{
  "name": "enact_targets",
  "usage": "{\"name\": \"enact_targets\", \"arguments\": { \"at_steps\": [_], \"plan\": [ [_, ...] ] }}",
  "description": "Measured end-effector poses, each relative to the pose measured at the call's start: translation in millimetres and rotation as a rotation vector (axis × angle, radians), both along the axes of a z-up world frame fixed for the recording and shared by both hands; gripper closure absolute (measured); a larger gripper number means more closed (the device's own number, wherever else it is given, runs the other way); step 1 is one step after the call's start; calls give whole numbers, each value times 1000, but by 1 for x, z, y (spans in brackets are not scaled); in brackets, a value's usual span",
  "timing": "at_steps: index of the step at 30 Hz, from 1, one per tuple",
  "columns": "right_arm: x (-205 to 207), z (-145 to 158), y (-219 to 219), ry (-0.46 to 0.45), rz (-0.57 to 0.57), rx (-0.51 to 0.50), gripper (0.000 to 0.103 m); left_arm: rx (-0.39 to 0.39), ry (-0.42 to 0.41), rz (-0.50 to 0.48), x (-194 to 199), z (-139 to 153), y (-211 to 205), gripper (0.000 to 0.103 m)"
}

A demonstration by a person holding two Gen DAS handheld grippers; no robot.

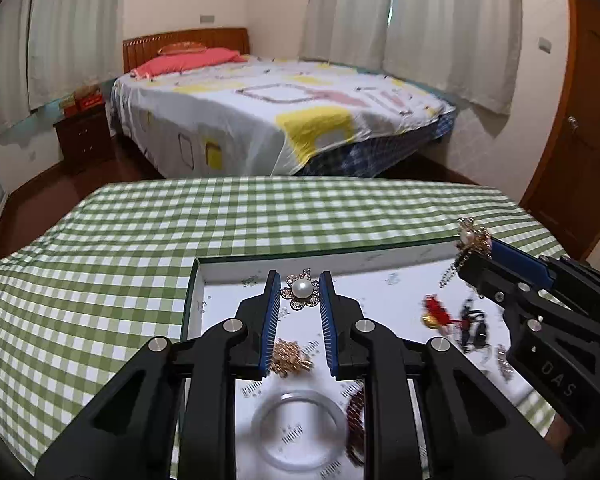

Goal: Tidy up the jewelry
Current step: 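Carry the brooch and pin into the green box and open both tools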

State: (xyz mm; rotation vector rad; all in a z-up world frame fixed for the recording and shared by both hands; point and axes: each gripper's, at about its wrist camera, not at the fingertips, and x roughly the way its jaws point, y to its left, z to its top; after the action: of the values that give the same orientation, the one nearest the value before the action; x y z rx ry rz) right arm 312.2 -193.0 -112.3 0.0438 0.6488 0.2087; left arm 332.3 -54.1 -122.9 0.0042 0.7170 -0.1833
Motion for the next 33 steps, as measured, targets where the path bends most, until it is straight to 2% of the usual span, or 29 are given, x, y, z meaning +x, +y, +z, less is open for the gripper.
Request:
{"name": "enact_targets", "arguments": {
  "at_steps": [7, 12, 20, 23, 29, 33],
  "plan": [
    [27, -29, 5, 73, 0, -24, 78, 25, 65, 16, 30, -28, 2, 83],
    [40, -43, 5, 121, -13, -36, 78, 44, 102, 25, 38, -42, 3, 83],
    [55, -49, 7, 197, -27, -50, 78, 59, 147, 25, 47, -47, 5, 83],
    [61, -54, 7, 243, -29, -48, 78, 62, 196, 11, 54, -53, 3, 83],
    [66, -60, 5, 287, -30, -42, 78, 36, 243, 24, 65, -60, 8, 83],
    [69, -61, 6, 297, -25, -44, 77, 24, 246, 32, 64, -62, 10, 80]
  ]
}}
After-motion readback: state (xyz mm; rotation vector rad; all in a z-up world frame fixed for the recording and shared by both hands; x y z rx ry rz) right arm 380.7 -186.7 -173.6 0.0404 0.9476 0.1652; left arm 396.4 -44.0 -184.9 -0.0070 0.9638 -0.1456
